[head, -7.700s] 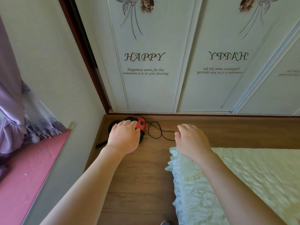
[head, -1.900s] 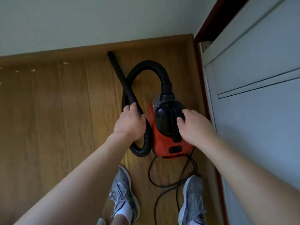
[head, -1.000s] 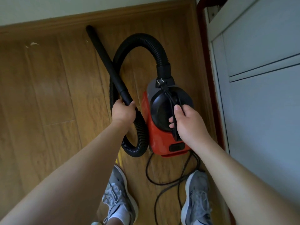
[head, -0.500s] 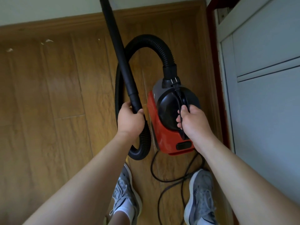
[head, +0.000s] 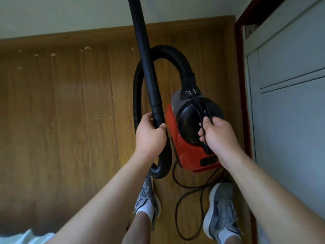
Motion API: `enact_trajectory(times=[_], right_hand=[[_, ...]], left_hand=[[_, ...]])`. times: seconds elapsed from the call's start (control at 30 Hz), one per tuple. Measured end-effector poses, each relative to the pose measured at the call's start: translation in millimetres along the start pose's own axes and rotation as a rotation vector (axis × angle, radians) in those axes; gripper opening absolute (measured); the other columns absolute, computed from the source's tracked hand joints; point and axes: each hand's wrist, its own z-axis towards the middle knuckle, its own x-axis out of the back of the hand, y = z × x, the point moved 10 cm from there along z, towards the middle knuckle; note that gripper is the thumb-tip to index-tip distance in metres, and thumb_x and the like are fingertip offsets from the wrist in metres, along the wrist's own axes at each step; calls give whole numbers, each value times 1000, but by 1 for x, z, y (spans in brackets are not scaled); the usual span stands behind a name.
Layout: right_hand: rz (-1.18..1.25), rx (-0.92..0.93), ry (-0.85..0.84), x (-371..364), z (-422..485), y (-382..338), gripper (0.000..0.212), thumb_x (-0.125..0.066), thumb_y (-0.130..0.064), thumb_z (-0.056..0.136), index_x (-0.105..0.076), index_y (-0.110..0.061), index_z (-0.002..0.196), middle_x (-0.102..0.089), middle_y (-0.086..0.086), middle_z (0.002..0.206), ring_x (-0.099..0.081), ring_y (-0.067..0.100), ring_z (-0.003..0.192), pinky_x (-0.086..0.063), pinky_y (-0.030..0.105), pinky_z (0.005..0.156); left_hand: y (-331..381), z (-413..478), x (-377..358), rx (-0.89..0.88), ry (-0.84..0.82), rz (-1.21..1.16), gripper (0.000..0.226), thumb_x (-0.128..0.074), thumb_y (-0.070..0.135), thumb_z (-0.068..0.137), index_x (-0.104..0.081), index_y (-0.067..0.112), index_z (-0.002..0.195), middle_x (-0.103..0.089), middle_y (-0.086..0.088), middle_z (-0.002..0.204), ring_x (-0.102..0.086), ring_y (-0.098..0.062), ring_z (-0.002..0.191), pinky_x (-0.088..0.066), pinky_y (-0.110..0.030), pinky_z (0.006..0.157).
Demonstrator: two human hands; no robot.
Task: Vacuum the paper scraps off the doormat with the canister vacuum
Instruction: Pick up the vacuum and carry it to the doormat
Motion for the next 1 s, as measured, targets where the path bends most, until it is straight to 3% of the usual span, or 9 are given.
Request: enact_trajectory(times=[0.07, 0.2, 0.43, 0.83, 1.0], right_hand=[[7, 15, 3, 4, -15, -11, 31, -44, -36, 106, -68, -21, 92, -67, -2, 74, -64, 14, 69, -53, 33, 70], [11, 37, 22, 16, -45, -37, 33, -46, -35, 105, -69, -19, 88, -67, -3, 70, -63, 13, 65, -54, 35, 69], [46, 104, 77, 52, -112, -93, 35, -47, -33, 104, -69, -17, 82, -68, -3, 67, -64, 10, 60, -55, 36, 69], [170, 191, 92, 108, -248, -211, 34, -49, -30, 104, -66, -15, 79, -62, -5, 58, -58, 15, 56, -51, 38, 65], [184, 270, 97, 130, -318, -262, 32, -51, -28, 103, -66, -14, 79, -61, -6, 56, -58, 14, 54, -51, 36, 62]], left_hand=[[11, -12, 7, -15, -1, -28, 49, -63, 13, 97, -48, 20, 143, -60, 19, 100, -62, -2, 91, -57, -36, 91], [36, -41, 26, -41, -1, -97, 47, -63, 11, 97, -50, 20, 140, -63, 17, 101, -63, 1, 87, -52, -21, 74], [81, -105, 64, -96, -7, -155, 45, -65, 10, 95, -54, 22, 137, -69, 4, 116, -69, -9, 96, -59, -30, 78], [218, -221, 144, -325, -18, -161, 43, -65, 7, 94, -57, 30, 129, -69, 18, 104, -67, 3, 86, -55, -20, 71], [262, -279, 183, -387, -43, -178, 43, -64, 6, 94, -60, 26, 132, -72, 13, 107, -70, -4, 91, -59, -32, 81]])
